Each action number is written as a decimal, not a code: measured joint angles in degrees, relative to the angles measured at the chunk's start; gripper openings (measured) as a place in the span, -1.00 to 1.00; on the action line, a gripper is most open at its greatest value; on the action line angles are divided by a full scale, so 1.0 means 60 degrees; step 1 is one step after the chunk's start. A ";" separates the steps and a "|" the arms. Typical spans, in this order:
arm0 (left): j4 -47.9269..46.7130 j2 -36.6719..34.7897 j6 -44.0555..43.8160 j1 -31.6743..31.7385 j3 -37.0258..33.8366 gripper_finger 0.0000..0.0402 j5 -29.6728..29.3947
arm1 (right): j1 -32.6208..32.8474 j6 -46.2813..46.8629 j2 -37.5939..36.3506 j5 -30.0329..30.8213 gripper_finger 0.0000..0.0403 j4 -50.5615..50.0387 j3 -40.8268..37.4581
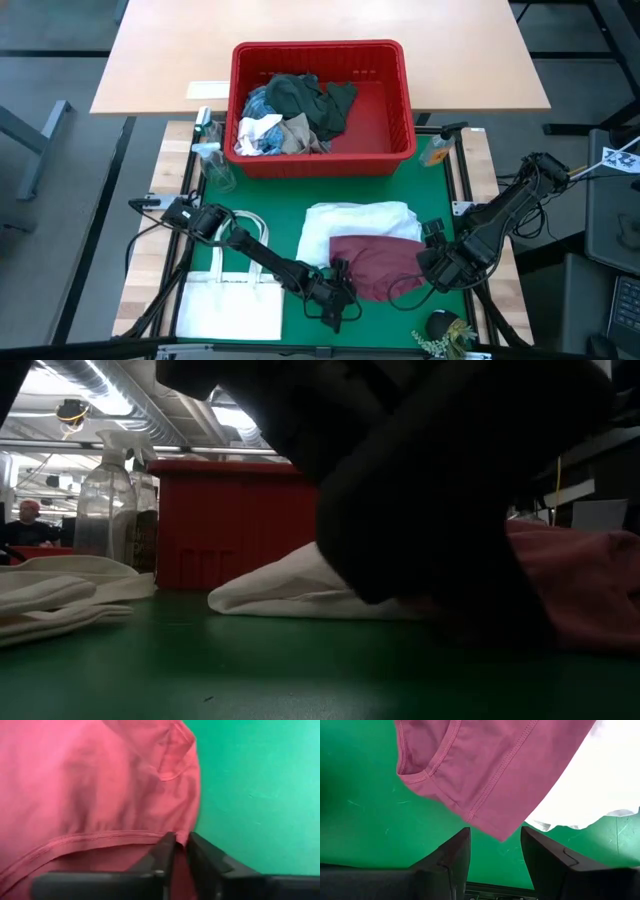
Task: Fold Laundry from Bin
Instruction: Fold the pink underwear
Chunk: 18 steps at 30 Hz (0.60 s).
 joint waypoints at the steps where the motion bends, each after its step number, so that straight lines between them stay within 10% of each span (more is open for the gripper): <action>1: 0.0003 -0.0003 -0.0124 -0.0025 0.0000 -0.84 0.0002 | -0.0002 0.0001 0.0002 0.0000 -0.13 -0.0005 0.0000; 18: -0.2544 -0.0029 -0.1198 0.0064 0.3292 -0.99 0.1181 | 0.0001 0.0078 -0.0001 -0.1005 -0.13 0.0035 0.1497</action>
